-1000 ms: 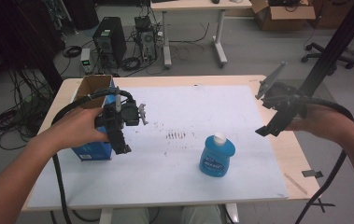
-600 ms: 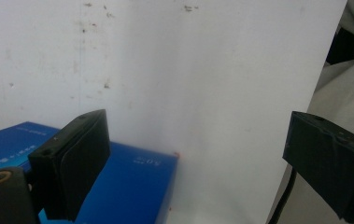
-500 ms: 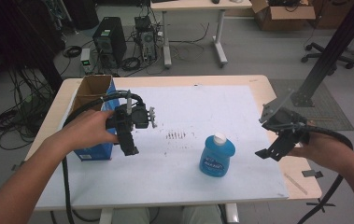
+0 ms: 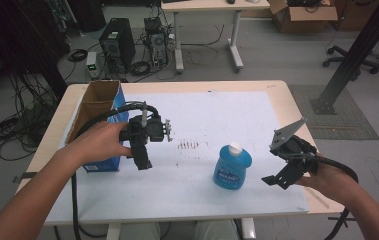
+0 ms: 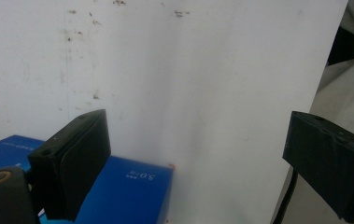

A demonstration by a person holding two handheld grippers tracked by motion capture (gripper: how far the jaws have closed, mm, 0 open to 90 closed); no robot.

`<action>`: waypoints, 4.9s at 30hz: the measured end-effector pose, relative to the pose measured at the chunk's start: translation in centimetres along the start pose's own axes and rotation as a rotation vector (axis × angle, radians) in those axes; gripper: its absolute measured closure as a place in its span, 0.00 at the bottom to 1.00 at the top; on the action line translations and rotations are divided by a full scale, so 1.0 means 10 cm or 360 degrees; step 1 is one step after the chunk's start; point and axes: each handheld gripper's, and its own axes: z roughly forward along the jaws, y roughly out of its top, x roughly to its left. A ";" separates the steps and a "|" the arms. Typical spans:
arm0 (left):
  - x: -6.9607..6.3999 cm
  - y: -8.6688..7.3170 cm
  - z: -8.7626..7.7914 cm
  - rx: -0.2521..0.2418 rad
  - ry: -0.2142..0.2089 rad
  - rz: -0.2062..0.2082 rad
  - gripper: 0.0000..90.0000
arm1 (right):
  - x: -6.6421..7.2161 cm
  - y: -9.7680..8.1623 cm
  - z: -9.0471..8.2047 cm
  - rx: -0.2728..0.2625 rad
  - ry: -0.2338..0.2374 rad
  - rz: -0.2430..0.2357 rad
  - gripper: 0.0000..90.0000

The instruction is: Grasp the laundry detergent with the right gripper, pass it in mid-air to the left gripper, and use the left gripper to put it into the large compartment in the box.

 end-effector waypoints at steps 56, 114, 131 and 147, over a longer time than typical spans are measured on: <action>0.04 0.01 0.06 0.0011 -0.0007 -0.0044 0.08 | 0.04 -0.44 0.78 -0.0834 0.0051 0.0100 0.07; 0.05 -0.01 0.09 0.0028 -0.0023 -0.0061 0.09 | 0.10 -0.26 1.20 -0.1065 0.0063 0.0099 0.16; 0.06 -0.02 0.09 0.0027 -0.0024 -0.0065 0.09 | 0.10 -0.30 1.20 -0.1080 0.0074 0.0066 0.36; 0.06 -0.02 0.09 0.0026 -0.0024 -0.0062 0.09 | 0.11 -0.30 1.18 -0.1086 0.0079 0.0022 0.46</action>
